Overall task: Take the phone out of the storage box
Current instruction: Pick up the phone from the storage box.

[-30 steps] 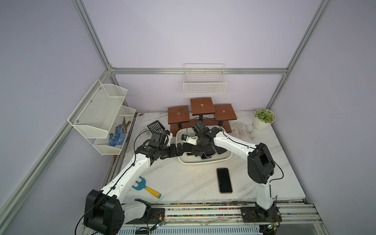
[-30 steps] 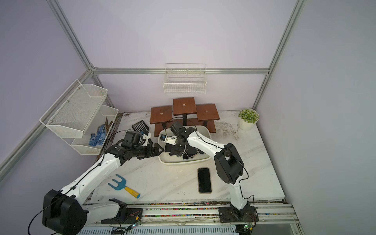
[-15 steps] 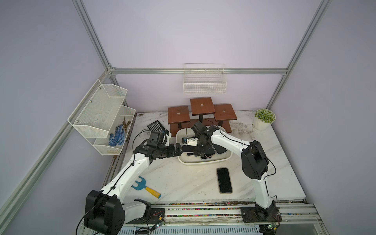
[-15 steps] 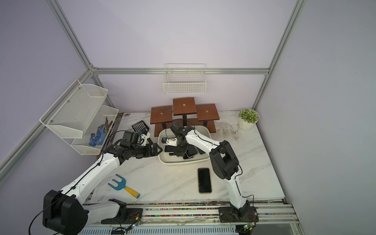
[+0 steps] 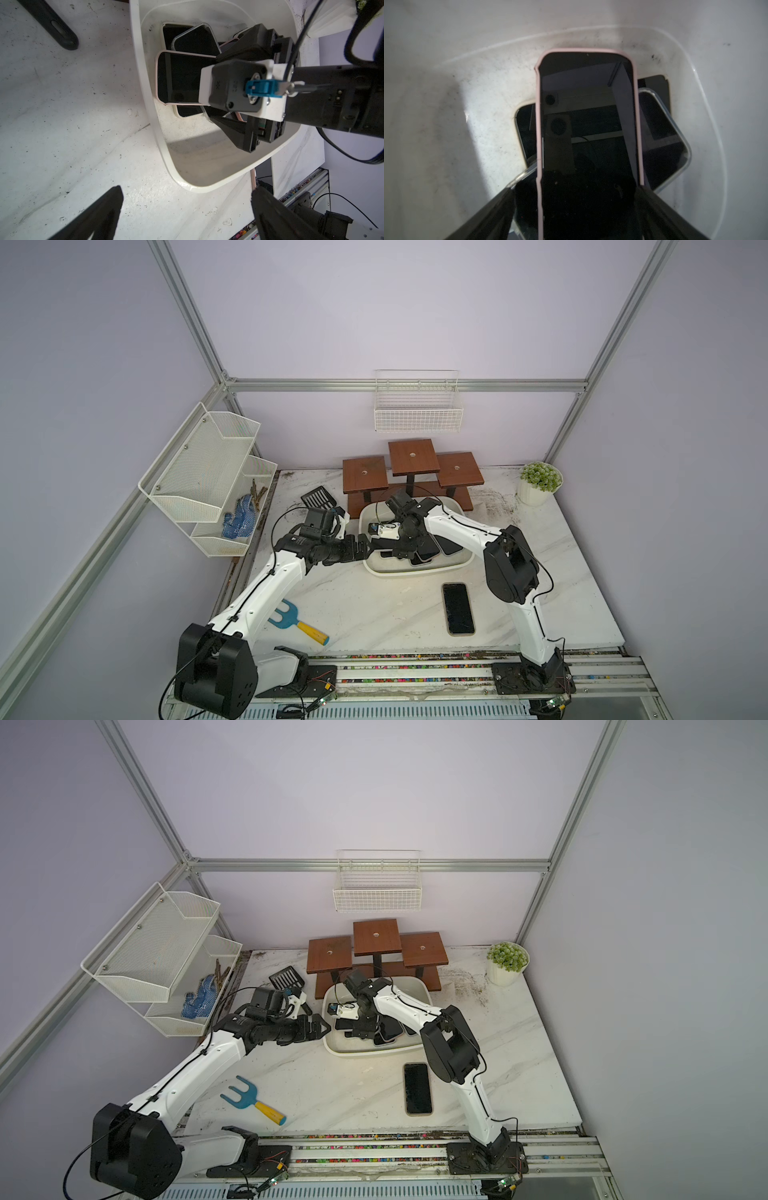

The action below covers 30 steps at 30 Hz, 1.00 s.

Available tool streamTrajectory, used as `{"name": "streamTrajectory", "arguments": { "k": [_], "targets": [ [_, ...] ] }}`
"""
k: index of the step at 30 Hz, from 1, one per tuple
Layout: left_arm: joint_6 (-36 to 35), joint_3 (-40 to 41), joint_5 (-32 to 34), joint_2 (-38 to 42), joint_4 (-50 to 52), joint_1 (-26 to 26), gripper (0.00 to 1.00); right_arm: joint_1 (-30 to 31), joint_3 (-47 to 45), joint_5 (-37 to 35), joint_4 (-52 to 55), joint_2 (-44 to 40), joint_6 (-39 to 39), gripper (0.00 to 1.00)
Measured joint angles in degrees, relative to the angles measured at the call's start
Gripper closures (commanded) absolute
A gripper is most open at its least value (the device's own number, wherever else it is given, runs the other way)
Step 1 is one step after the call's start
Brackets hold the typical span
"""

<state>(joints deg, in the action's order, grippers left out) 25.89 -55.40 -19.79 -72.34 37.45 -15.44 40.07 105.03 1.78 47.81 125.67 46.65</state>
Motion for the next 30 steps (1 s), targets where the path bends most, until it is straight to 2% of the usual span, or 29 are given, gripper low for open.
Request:
{"name": "streamTrajectory", "arguments": {
  "k": [4,6,10,17,23,24,25,27,28,30],
  "targets": [
    [0.00,0.00,-0.17,-0.87,-0.02,0.02,0.00,-0.04,0.09,0.02,-0.61,0.00,-0.28,0.43],
    [0.00,0.00,-0.39,-1.57,-0.02,0.02,0.00,-0.04,0.07,0.52,-0.59,0.00,-0.13,0.51],
    [0.00,-0.59,-1.05,-3.02,-0.07,0.07,0.00,0.07,0.04,1.11,-0.63,0.00,-0.28,0.57],
    [0.02,-0.76,-1.51,-3.48,-0.55,0.07,0.00,-0.79,-1.55,2.05,-0.74,-1.49,-0.66,0.59],
    [0.04,-0.83,-2.12,-4.66,-1.16,0.07,0.00,-4.04,-6.67,1.36,-0.83,-6.73,-0.96,0.59],
    [0.07,-0.94,-2.25,-4.92,-1.29,0.07,0.00,-4.79,-7.80,1.25,-0.94,-7.82,-0.96,0.58],
    [0.07,-1.07,-2.34,-5.14,-1.44,0.07,0.00,-5.53,-9.01,0.92,-0.96,-8.98,-0.94,0.49],
    [0.07,-1.18,-2.51,-5.38,-2.01,0.07,0.00,-6.71,-11.15,0.90,-1.07,-10.91,-0.74,0.17],
    [0.09,-1.18,-2.56,-5.46,-2.25,0.07,0.00,-7.26,-11.91,1.01,-1.09,-11.63,-0.57,0.09],
    [0.11,-1.18,-2.71,-5.66,-2.62,0.07,0.00,-7.85,-12.92,1.88,-1.42,-12.74,-0.02,0.05]
  ]
}}
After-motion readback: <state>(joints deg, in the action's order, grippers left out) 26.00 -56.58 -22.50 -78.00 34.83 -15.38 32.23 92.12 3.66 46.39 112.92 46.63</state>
